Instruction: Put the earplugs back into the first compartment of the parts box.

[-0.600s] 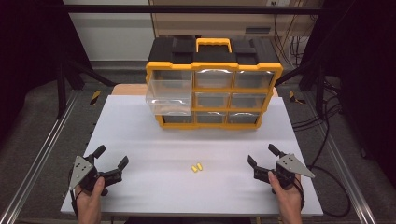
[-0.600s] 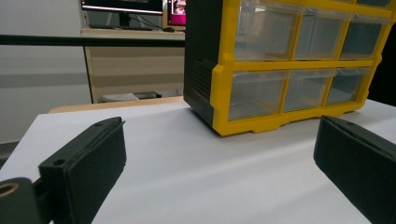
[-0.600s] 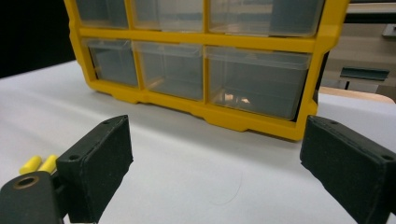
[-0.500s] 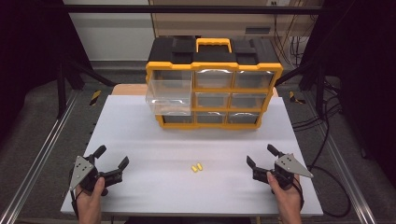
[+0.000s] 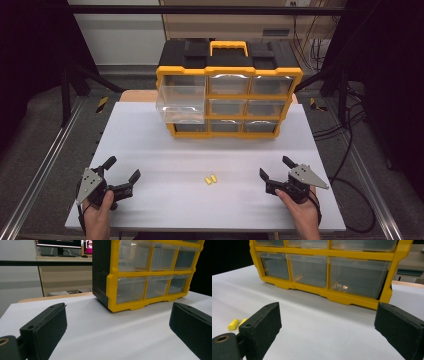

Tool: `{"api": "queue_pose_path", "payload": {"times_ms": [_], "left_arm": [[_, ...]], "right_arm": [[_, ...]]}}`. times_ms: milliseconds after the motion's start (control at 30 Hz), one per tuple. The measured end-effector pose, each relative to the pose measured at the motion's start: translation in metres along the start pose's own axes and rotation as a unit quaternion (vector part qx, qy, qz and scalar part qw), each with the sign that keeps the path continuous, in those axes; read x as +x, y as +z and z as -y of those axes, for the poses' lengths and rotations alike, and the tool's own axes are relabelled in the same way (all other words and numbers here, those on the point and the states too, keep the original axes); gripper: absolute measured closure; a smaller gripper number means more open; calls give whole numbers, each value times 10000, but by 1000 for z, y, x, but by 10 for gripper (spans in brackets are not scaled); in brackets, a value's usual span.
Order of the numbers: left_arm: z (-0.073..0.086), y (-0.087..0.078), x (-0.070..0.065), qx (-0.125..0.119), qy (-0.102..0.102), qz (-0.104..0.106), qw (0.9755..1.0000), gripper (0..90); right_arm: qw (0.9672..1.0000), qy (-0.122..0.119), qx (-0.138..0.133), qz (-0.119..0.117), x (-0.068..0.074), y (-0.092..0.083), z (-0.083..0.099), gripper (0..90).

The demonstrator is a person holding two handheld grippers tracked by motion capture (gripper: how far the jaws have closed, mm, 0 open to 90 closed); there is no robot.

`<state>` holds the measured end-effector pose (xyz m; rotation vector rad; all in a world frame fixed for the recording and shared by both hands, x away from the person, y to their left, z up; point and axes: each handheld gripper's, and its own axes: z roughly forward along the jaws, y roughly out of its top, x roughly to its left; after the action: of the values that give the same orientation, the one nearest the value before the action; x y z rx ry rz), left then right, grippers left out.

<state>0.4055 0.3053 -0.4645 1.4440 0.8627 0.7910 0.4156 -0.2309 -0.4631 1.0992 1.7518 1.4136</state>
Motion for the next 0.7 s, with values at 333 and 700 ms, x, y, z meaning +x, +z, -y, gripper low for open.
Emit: {"api": "queue_pose_path", "payload": {"times_ms": [333,700], "left_arm": [[0,3,-4,44,98,51,9999,9],[0,4,-5,57,98,119,9999,9]], "right_arm": [[9985,-74,407,-345,23,11,-10,75],[9916,-321,1067,-654,52,37,-20,69]]}}
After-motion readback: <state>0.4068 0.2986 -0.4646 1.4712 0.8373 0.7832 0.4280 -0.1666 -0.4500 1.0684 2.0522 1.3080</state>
